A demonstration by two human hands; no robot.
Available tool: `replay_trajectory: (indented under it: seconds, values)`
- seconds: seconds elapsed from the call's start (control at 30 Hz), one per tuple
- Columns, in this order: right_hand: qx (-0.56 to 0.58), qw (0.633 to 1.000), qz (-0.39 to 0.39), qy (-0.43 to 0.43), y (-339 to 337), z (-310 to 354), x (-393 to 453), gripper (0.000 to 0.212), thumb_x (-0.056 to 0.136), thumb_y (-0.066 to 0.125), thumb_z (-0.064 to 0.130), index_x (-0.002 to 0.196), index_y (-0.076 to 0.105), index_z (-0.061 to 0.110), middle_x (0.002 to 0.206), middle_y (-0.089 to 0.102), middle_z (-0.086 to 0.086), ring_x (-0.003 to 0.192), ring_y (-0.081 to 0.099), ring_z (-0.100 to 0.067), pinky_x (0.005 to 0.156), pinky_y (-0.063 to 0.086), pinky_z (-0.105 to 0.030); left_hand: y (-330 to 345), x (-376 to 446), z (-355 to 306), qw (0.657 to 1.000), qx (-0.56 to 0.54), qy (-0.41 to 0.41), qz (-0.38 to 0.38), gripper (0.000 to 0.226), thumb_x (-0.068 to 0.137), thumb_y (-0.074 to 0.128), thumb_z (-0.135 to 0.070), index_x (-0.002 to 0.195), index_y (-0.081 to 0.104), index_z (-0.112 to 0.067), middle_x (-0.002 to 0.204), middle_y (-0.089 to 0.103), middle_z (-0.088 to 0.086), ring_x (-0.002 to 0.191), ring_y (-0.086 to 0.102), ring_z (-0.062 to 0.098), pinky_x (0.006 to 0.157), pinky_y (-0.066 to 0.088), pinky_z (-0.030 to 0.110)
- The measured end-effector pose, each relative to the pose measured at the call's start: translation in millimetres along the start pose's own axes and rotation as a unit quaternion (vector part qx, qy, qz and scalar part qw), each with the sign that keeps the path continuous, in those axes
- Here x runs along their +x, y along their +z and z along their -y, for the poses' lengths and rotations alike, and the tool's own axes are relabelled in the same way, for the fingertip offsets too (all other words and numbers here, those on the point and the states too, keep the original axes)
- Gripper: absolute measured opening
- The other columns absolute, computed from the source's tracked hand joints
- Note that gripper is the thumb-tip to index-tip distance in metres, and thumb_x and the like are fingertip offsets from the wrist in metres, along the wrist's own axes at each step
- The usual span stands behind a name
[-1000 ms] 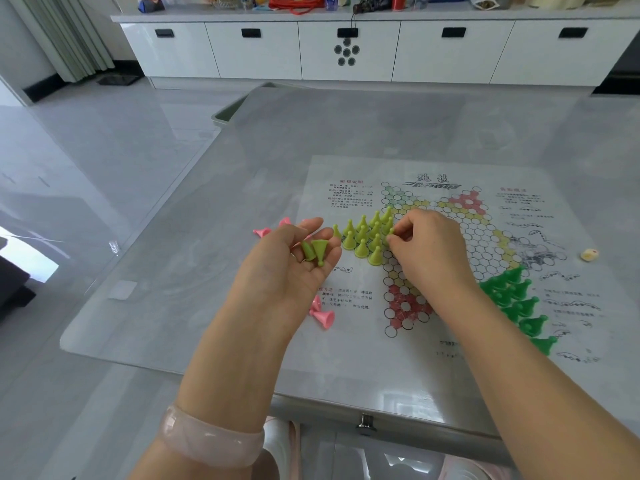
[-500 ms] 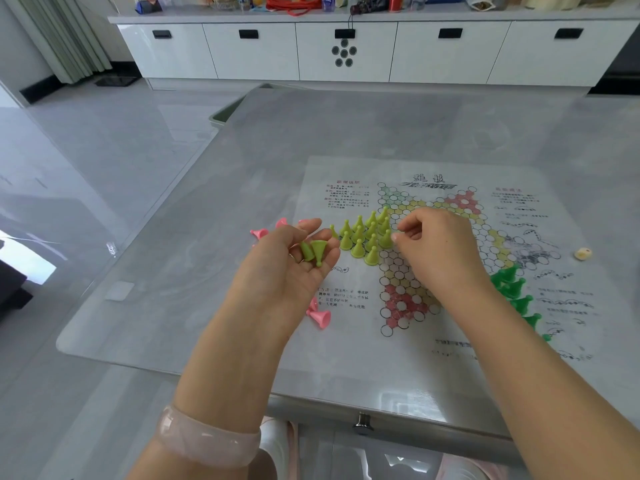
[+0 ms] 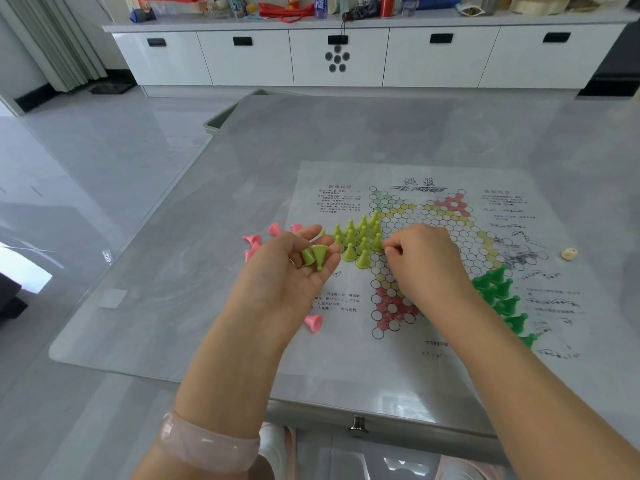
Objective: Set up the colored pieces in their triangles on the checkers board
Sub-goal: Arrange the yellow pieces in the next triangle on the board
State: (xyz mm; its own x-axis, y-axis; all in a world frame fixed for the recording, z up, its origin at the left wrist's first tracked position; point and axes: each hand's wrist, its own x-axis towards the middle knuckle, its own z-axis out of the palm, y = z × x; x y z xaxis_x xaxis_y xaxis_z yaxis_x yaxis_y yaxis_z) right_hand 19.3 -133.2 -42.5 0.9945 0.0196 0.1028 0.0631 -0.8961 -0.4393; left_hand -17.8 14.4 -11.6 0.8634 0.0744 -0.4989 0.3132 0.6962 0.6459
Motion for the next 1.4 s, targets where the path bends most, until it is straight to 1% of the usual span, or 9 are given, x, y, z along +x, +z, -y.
replay_trajectory:
  seconds: [0.2, 0.5, 0.83, 0.93, 1.0, 1.1, 1.2, 1.33, 1.4]
  values:
    - [0.005, 1.000, -0.001, -0.007, -0.3, -0.3, -0.4, 0.025, 0.087, 0.046, 0.003, 0.079, 0.070, 0.002, 0.078, 0.068, -0.012, 0.059, 0.056, -0.024, 0.061, 0.050, -0.031, -0.9, 0.1, -1.5, 1.000, -0.009, 0.000, 0.001, 0.023, 0.086, 0.037, 0.006, 0.087, 0.059, 0.005, 0.087, 0.059, 0.019, 0.080, 0.062, 0.027, 0.073, 0.054, 0.032]
    - [0.012, 1.000, 0.011, -0.021, -3.1, 2.9, -5.4, 0.024, 0.088, 0.047, 0.007, 0.086, 0.071, 0.005, 0.088, 0.070, -0.010, 0.065, 0.062, -0.022, 0.063, 0.051, -0.029, -2.8, 0.2, -2.7, 1.000, -0.009, -0.003, 0.002, 0.022, 0.086, 0.038, 0.006, 0.087, 0.060, 0.005, 0.086, 0.061, 0.018, 0.078, 0.063, 0.027, 0.069, 0.055, 0.031]
    - [0.009, 1.000, 0.003, -0.018, -8.8, 3.8, -6.3, 0.024, 0.087, 0.046, 0.006, 0.085, 0.070, 0.003, 0.084, 0.070, -0.012, 0.066, 0.063, -0.025, 0.063, 0.053, -0.031, -1.2, -1.2, -2.2, 1.000, -0.006, -0.001, 0.005, 0.023, 0.086, 0.037, 0.006, 0.088, 0.060, 0.005, 0.087, 0.059, 0.019, 0.081, 0.063, 0.028, 0.072, 0.054, 0.032]
    - [0.045, 0.996, -0.052, -0.060, -16.1, 8.6, -6.0, 0.023, 0.087, 0.048, 0.009, 0.084, 0.070, 0.004, 0.085, 0.069, -0.008, 0.075, 0.062, -0.021, 0.071, 0.052, -0.035, -0.9, -1.6, -1.7, 1.000, -0.003, -0.003, 0.012, 0.023, 0.087, 0.037, 0.004, 0.089, 0.059, 0.006, 0.087, 0.061, 0.020, 0.083, 0.063, 0.029, 0.075, 0.054, 0.033]
    - [0.126, 0.983, -0.073, -0.108, -23.6, 17.7, -8.2, 0.019, 0.087, 0.051, 0.014, 0.086, 0.070, 0.011, 0.084, 0.067, -0.002, 0.077, 0.060, -0.015, 0.072, 0.050, -0.030, -0.5, -2.0, -1.1, 1.000, -0.004, -0.006, 0.023, 0.023, 0.088, 0.036, 0.004, 0.091, 0.059, 0.006, 0.090, 0.062, 0.022, 0.086, 0.064, 0.031, 0.076, 0.054, 0.034]
    - [0.192, 0.966, -0.024, -0.170, -27.7, 26.6, -12.4, 0.015, 0.086, 0.058, 0.023, 0.093, 0.070, 0.018, 0.084, 0.065, 0.002, 0.075, 0.058, -0.009, 0.071, 0.046, -0.021, 0.9, -2.6, 1.2, 0.999, -0.015, -0.004, 0.042, 0.024, 0.089, 0.035, 0.006, 0.092, 0.058, 0.008, 0.090, 0.062, 0.022, 0.091, 0.066, 0.032, 0.079, 0.054, 0.035]
    - [0.171, 0.969, 0.009, -0.176, -21.9, 26.1, -13.9, 0.017, 0.083, 0.061, 0.030, 0.095, 0.068, 0.021, 0.082, 0.061, 0.005, 0.074, 0.055, -0.007, 0.072, 0.046, -0.024, 2.7, -2.6, 3.6, 0.998, 0.003, 0.004, 0.064, 0.026, 0.087, 0.033, 0.009, 0.092, 0.059, 0.009, 0.085, 0.066, 0.022, 0.086, 0.069, 0.030, 0.078, 0.056, 0.034]
    - [0.136, 0.962, 0.035, -0.233, -21.9, 22.5, -13.8, 0.033, 0.084, 0.059, 0.011, 0.109, 0.063, 0.031, 0.086, 0.055, 0.010, 0.078, 0.050, -0.001, 0.075, 0.048, -0.029, 2.4, -2.7, 3.3, 0.996, 0.023, 0.010, 0.084, 0.028, 0.089, 0.031, 0.010, 0.088, 0.060, 0.008, 0.078, 0.071, 0.019, 0.078, 0.071, 0.023, 0.073, 0.058, 0.029]
    - [0.118, 0.960, 0.043, -0.251, -22.7, 20.2, -13.0, 0.038, 0.084, 0.057, 0.006, 0.113, 0.062, 0.030, 0.090, 0.057, 0.004, 0.081, 0.054, -0.008, 0.075, 0.049, -0.034, 1.7, -2.4, 3.3, 0.996, 0.029, 0.014, 0.083, 0.028, 0.089, 0.031, 0.010, 0.090, 0.059, 0.008, 0.078, 0.070, 0.018, 0.075, 0.071, 0.022, 0.073, 0.057, 0.029]
